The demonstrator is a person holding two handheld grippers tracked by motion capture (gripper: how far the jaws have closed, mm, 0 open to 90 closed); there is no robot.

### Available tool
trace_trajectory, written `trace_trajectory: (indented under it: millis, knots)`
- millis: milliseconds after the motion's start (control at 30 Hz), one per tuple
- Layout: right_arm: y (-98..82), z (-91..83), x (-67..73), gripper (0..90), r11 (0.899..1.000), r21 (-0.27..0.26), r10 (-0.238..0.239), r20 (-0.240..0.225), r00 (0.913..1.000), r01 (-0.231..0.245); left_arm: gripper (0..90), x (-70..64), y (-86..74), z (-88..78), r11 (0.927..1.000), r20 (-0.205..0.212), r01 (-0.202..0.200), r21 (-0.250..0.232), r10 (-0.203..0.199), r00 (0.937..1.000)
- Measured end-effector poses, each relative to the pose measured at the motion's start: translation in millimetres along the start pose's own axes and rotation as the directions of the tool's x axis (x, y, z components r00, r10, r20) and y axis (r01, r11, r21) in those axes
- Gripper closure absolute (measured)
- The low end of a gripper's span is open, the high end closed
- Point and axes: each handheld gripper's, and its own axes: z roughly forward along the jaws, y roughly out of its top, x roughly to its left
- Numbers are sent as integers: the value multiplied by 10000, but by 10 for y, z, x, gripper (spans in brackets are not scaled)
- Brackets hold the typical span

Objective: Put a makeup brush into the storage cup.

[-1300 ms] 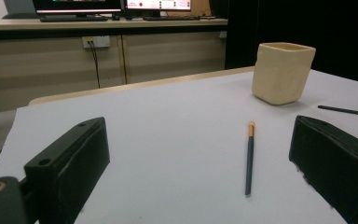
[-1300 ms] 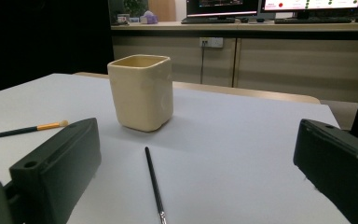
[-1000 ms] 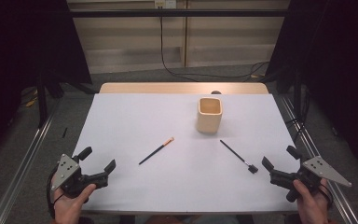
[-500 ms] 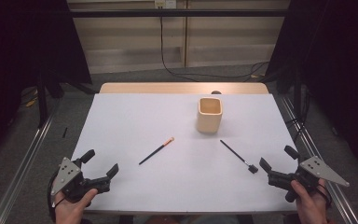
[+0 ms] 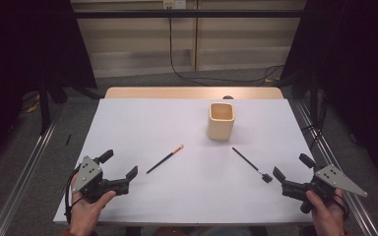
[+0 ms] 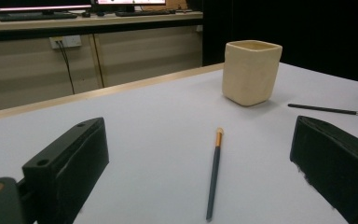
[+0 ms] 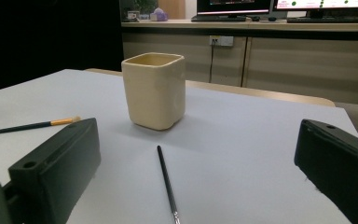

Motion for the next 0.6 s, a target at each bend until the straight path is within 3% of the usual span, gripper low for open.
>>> trace_trajectory:
  millis: [300,600]
  knots:
    - [-2,11,-7,0,10000,0,-3,-12,10000,3,39,-43,170,230,9999,471,-139,-24,140,9988]
    - [-3,19,-9,0,10000,16,20,-16,10000,-19,39,-20,218,386,9997,824,-206,165,192,9964]
